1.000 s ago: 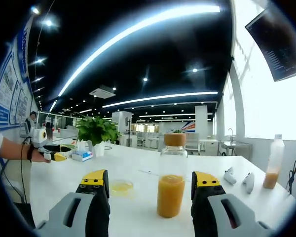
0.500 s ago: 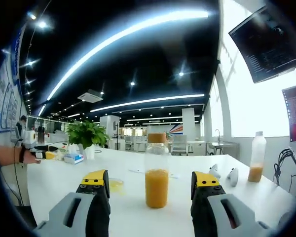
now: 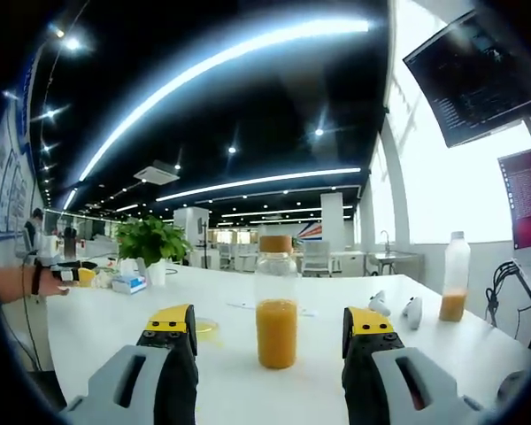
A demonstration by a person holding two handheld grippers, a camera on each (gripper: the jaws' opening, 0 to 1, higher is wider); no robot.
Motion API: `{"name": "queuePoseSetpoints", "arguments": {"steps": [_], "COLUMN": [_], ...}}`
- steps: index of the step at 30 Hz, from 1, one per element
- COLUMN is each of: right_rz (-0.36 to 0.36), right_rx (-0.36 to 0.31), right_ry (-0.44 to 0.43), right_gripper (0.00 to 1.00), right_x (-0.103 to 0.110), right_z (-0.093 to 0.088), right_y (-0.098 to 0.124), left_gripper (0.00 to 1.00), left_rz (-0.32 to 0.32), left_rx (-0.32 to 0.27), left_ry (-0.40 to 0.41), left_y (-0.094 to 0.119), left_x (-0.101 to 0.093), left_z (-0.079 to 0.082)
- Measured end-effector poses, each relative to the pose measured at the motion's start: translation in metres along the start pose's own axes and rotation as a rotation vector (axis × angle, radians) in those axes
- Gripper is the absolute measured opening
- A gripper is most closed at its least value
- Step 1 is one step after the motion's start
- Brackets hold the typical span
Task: Open the Petri dish lid, place the lid on the table, pour the liquid culture medium into the Petri dish, pick up the Petri dish lid from the table, and close the Petri dish
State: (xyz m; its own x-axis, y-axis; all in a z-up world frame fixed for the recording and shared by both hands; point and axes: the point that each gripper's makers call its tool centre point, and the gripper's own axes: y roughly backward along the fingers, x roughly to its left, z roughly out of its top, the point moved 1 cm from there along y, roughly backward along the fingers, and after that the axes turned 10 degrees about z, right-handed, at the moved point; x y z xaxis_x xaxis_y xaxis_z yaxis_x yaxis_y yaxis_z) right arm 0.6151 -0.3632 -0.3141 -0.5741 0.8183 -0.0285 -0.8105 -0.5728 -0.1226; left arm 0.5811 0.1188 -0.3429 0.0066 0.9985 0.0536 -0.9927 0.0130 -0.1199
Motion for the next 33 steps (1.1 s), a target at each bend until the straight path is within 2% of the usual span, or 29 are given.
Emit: {"name": "queuePoseSetpoints", "arguments": {"steps": [14,22,33], "right_rz": [-0.023,-0.007,0.001], "right_rx": [-0.002,-0.015,-0.005], "right_ry": [0.013,0.004,0.005], "right_gripper": [0.61,0.61,0.6], "right_x": [-0.003,0.008,0.005], "right_z": [0.001,0.003,-0.002], "right_y": [-0.004,-0.008,-0.011], "left_gripper": [0.46,0.46,0.46], "left_rz": [0.027,0.025,0.028], "left_rx": [-0.003,-0.007,-0.008], "left_ry": [0.021,0.041,0.054], "left_y": [0.004,0.003,0.004], "left_x": [0.007,0.0,0.004], "left_z": [-0.001,0.0,-0.004]}}
